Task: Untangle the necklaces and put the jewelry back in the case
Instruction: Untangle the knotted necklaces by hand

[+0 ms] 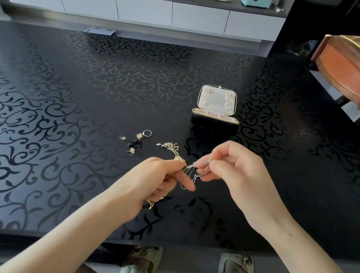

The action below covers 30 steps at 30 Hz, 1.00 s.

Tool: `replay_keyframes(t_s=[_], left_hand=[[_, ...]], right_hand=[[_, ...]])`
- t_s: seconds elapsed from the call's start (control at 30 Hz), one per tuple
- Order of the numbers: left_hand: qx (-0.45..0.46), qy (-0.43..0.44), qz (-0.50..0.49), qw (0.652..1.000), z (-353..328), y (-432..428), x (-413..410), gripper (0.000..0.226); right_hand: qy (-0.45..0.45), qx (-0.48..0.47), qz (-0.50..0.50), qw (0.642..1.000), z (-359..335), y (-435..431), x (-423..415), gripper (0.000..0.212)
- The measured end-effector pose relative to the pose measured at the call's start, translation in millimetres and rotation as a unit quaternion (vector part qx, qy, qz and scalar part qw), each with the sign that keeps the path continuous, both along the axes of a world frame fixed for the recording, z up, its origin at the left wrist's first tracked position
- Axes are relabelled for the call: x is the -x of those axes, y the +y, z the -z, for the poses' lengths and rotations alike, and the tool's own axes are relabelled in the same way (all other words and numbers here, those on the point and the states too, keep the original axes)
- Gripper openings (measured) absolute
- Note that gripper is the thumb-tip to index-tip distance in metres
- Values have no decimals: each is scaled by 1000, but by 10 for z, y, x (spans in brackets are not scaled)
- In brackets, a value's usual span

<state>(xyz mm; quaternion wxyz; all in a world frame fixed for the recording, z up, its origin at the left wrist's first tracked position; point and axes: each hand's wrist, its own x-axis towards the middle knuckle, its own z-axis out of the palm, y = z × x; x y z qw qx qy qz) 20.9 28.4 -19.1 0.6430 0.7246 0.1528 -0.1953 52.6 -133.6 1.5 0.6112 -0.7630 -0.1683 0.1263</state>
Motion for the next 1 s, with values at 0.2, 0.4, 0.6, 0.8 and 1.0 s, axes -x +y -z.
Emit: replay_keyframes(t_s=[0.2,0.4,0.6,0.8,1.0], left_hand=[[2,-2,-21,1000,-2,17,-8,46],[8,-2,-28,1000,-40,56,22,54],[-8,11,-27,1000,-39,84,42,58],[-3,19,-26,999,-18,90,29,58],[-2,20,-16,1000,-20,74,20,60]], right_hand=[[38,-20,4,999,-22,36,-7,18],[-41,103,-43,993,-35,-3,12,17],[-67,139,-77,985,-33,-43,30,18],[-59,142,-96,983,-15,-43,28,20],[-69,176,-101,977,26,-48,17,23]])
